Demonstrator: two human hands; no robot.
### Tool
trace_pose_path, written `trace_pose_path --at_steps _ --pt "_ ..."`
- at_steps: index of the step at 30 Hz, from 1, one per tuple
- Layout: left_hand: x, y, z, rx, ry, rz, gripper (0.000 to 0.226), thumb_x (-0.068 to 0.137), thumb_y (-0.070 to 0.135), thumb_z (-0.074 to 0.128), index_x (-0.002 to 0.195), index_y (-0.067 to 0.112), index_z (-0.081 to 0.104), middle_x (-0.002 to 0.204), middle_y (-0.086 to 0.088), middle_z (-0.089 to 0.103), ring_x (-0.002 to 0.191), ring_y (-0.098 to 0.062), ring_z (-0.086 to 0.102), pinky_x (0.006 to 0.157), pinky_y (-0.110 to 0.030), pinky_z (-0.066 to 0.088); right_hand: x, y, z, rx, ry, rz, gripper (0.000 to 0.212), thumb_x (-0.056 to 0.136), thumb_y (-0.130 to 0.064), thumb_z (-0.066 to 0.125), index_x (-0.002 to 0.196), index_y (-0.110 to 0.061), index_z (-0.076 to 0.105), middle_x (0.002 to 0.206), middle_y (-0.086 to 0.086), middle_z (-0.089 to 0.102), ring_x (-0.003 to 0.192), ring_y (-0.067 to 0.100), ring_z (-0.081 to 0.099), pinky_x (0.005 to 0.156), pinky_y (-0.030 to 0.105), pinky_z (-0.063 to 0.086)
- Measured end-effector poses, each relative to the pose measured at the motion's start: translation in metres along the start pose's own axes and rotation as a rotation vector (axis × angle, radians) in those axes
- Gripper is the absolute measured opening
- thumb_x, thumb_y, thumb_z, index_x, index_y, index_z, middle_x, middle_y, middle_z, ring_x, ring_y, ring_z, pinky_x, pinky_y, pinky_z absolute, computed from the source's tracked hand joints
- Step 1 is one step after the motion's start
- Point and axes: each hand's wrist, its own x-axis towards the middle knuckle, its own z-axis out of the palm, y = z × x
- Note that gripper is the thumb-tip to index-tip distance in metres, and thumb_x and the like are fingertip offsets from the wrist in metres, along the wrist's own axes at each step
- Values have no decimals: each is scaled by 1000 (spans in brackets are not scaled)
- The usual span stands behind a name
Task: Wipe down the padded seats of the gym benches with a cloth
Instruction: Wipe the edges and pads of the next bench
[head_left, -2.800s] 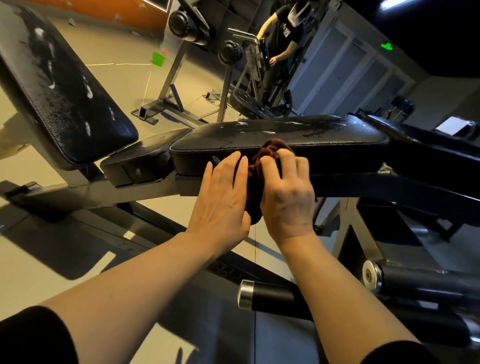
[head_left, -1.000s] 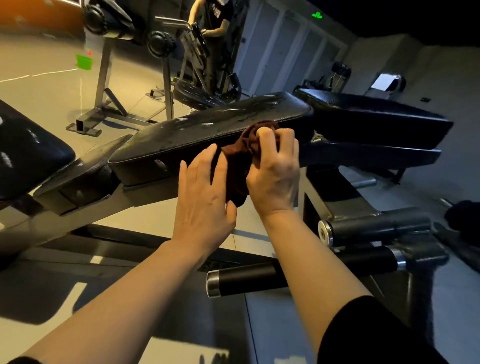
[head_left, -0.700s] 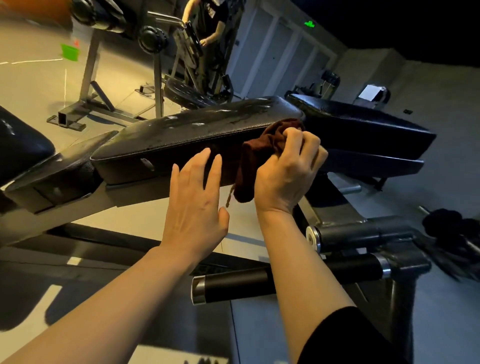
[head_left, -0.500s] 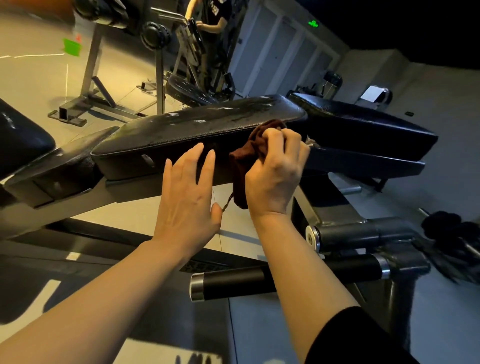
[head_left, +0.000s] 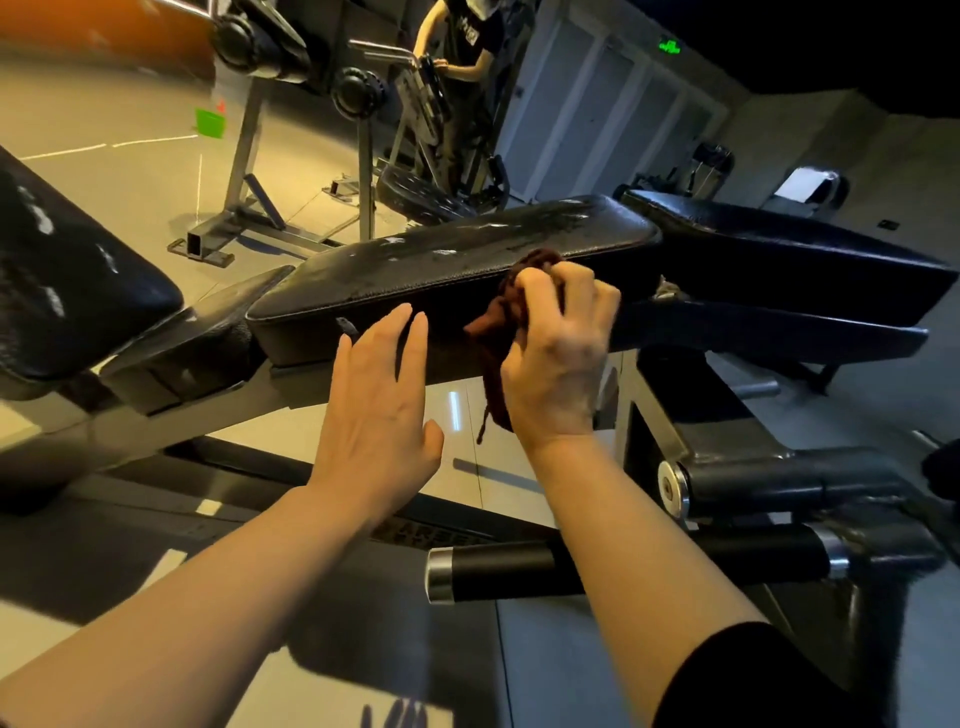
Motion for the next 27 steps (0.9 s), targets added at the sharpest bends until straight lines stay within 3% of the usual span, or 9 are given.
trace_pose_path --at_steps 3,6,10,12,15,20,23,25,27 --pt "-2 4 0 -48 -1 8 99 72 21 77 151 7 18 155 -12 18 143 -25 15 117 -54 20 -12 -14 9 42 -239 -282 22 84 -14 59 104 -5 64 108 17 59 95 30 52 71 32 51" --pt "-4 6 0 -82 10 -6 102 71 21 79 151 7 18 154 -10 19 142 -25 16 118 -52 18 -13 -20 11 29 -219 -382 18 85 -12 60 100 -3 65 103 19 61 91 31 54 68 37 53" --pt "-4 -2 -3 -21 30 -1 100 73 21 77 151 5 16 154 -13 18 142 -28 16 119 -48 11 3 -6 -2 -14 156 90 29 91 -15 41 102 -3 65 109 21 59 100 33 55 86 30 46" --pt "-2 -6 -5 -4 22 -13 100 75 22 76 152 7 14 155 -12 17 144 -27 14 120 -46 9 6 1 -2 -63 195 228 19 89 -6 52 104 -4 65 110 20 59 102 34 56 90 26 40" --pt "-2 -9 -4 2 10 -15 98 76 22 75 152 9 14 156 -10 16 144 -26 12 120 -46 9 2 -3 9 -47 85 82 21 87 -6 64 108 -6 65 112 19 59 103 34 55 82 31 50" --pt "-4 -7 0 -32 34 -13 99 73 19 77 151 10 16 154 -10 20 143 -24 14 120 -49 13 -7 -15 21 79 -118 -271 30 85 -16 61 113 -5 64 117 19 58 107 32 47 75 33 52" --pt "-7 -6 0 -57 21 -32 100 72 19 77 151 7 18 153 -9 21 143 -24 16 120 -49 15 -15 -23 23 97 -250 -445 30 84 -17 59 111 -5 65 114 18 59 102 31 53 70 31 54" --pt "-8 -6 -1 -54 26 -27 99 72 19 76 151 7 18 153 -11 21 142 -26 16 119 -50 15 -12 -24 21 79 -209 -441 24 87 -16 55 105 -4 66 106 18 60 94 30 55 67 32 53" --pt "-5 -1 -3 -62 55 7 98 73 18 74 152 9 18 153 -13 20 142 -27 16 118 -53 17 -5 -15 17 46 -66 -302 20 90 -15 55 103 -4 65 101 18 59 91 29 53 68 34 51"
